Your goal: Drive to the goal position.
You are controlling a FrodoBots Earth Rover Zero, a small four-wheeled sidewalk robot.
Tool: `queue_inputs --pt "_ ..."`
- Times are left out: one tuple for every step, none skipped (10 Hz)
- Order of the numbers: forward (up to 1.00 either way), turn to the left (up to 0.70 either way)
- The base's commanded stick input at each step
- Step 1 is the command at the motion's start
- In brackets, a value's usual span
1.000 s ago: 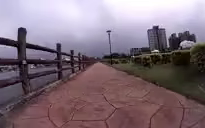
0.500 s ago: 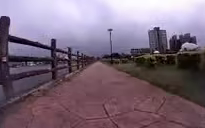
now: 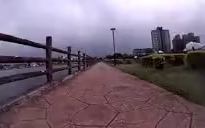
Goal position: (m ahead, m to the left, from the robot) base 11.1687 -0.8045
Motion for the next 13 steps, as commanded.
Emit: queue_inputs --pt "1.0 0.0" --pt "1.0 0.0" --pt "1.0 0.0" --pt "1.0 0.0" --pt "1.0 0.0" --pt "1.0 0.0" --pt "1.0 0.0" --pt "1.0 0.0" --pt "1.0 0.0" --pt "1.0 0.0" --pt "1.0 0.0" --pt "1.0 0.0" --pt "1.0 0.0"
